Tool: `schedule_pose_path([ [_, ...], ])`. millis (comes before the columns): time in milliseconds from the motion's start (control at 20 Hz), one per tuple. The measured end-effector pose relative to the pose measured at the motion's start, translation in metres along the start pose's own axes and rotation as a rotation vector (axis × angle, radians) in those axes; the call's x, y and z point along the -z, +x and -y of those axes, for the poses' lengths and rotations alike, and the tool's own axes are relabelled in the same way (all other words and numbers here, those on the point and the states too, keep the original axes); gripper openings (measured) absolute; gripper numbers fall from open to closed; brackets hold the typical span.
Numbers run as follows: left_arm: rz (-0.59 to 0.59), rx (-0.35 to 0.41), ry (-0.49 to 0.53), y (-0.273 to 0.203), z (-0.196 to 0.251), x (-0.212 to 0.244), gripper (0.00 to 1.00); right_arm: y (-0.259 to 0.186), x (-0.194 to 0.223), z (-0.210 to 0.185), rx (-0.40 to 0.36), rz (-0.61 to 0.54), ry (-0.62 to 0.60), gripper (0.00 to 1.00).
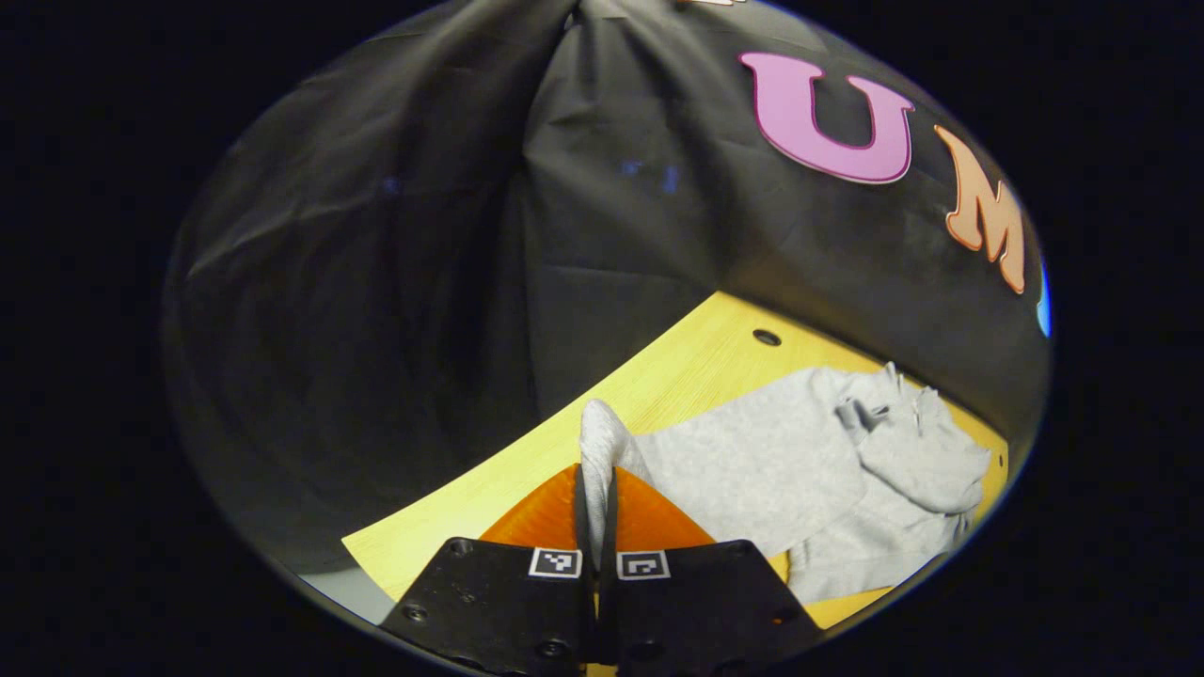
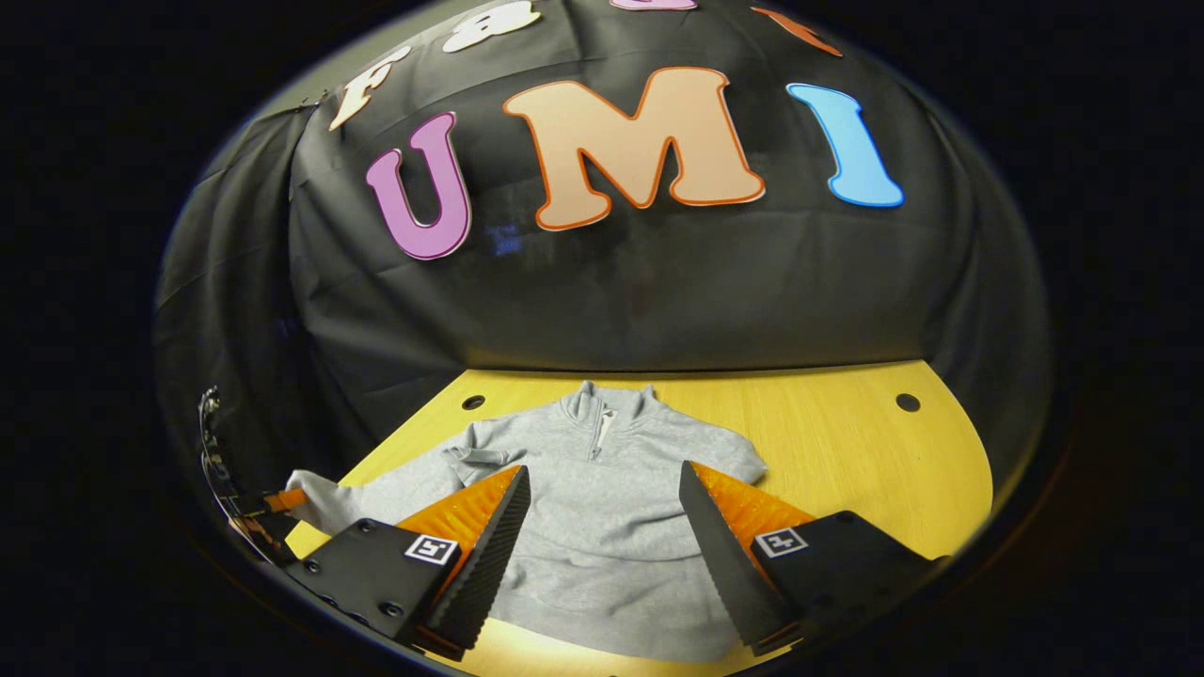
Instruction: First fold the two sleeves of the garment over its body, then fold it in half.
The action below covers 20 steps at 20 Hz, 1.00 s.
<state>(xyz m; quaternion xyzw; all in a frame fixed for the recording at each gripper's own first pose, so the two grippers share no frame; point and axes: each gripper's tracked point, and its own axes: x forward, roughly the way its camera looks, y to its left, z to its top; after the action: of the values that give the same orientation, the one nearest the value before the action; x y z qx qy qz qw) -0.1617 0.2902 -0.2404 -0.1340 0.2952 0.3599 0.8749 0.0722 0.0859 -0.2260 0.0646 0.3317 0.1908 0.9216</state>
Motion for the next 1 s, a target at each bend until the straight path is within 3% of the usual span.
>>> schedule_pose_path([
  [500, 0.114, 0.196, 0.128, -0.005, 0.135, -0.072, 0.00, -0.061, 0.022, 0.080, 0.135, 0.017, 0.089, 0.98],
  [650, 0.128, 0.272, 0.154, -0.009, 0.187, -0.080, 0.00, -0.081, 0.033, 0.106, 0.186, 0.014, 0.137, 0.95],
  [1000, 0.158, 0.428, 0.234, -0.024, 0.290, -0.087, 0.00, -0.121, 0.057, 0.149, 0.285, 0.008, 0.205, 0.98],
])
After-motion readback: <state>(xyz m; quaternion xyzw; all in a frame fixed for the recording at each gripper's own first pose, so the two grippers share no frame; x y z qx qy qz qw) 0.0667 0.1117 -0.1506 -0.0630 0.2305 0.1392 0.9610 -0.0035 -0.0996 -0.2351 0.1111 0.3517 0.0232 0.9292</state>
